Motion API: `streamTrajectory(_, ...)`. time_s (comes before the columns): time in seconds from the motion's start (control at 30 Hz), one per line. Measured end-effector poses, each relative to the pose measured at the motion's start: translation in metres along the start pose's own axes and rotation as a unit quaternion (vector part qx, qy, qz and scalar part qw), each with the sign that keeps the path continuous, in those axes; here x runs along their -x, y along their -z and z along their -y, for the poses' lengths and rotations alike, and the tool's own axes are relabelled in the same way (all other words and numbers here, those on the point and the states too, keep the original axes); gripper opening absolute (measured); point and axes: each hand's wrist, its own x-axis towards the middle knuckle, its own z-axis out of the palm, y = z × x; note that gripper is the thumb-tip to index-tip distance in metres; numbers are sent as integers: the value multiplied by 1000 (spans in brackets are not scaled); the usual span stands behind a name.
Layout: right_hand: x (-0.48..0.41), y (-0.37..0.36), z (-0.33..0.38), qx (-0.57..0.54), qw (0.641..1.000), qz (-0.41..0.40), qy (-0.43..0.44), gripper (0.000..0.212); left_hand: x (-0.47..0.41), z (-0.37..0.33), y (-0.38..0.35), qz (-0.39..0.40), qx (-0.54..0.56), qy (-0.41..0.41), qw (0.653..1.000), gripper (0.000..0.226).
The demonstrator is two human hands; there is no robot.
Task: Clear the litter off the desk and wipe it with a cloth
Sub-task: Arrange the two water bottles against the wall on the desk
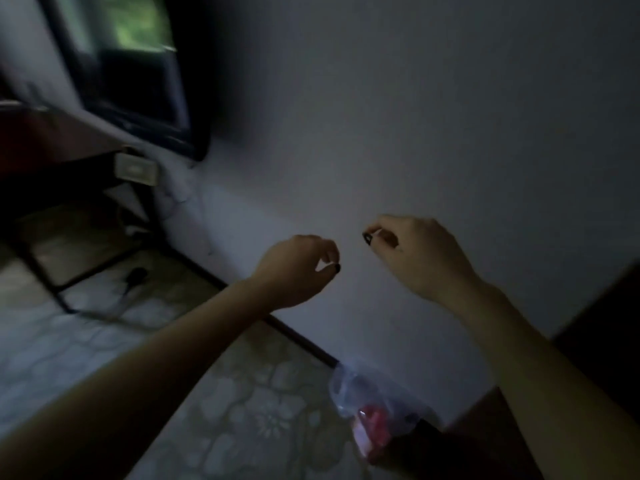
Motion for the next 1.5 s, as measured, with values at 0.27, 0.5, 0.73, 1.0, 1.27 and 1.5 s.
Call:
streamTrajectory(0.27, -107, -199, 229, -11, 984, 58, 166, 40, 139, 275, 92, -63, -119, 176, 975, 26)
streamTrajectory(0.5, -174, -319, 378, -21, 951, 99, 292, 54, 227, 420, 125, -101, -157, 285, 940, 45)
streamTrajectory(0.73, -284, -443, 482, -67, 916, 101, 382, 50, 233, 562, 148, -113, -144, 366, 912, 49)
streamTrajectory(1.0, -493, -543, 620, -116, 895, 90, 421, 44, 174, 779, 263, -115, -198, 416, 880, 47)
streamTrajectory(1.27, -645, -658, 750, -116, 875, 99, 461, 48, 166, 978, 332, -151, -178, 454, 860, 44)
streamTrajectory(1.5, -779, -801, 882, -74, 880, 147, 445, 50, 184, 1216, 391, -135, -164, 451, 867, 34)
